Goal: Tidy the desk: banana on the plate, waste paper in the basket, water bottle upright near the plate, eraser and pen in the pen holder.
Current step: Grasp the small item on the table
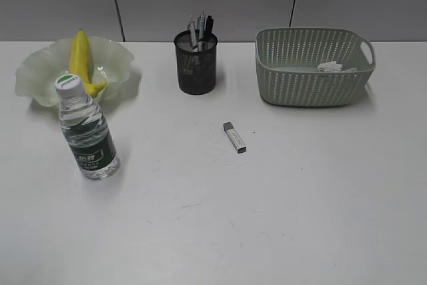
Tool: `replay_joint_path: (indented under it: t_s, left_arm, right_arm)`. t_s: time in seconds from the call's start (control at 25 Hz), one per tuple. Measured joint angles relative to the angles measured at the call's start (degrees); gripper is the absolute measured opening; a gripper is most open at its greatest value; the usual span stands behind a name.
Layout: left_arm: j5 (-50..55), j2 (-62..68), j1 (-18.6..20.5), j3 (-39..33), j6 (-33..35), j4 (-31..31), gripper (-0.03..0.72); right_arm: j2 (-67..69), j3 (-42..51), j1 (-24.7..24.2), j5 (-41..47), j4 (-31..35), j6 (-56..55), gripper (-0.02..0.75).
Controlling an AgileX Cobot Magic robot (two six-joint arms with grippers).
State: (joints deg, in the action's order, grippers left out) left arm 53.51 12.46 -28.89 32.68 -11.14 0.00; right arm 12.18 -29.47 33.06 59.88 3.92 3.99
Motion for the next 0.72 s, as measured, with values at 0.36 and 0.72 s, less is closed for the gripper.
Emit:
replay_joint_path:
  t_s: [0.36,0.72]
  left_arm:
    - [-20.46,35.53,0.0,9.43,0.0,-11.83,0.244]
    - [-23.02,67.68,-2.81,31.29,0.0,-13.67,0.244]
  right_arm:
    - [-12.41,0.18,0.0,-0.13,-0.2,0.0,0.465]
    - [-12.58,0.18,0.0,-0.13,-0.43,0.0,0.464]
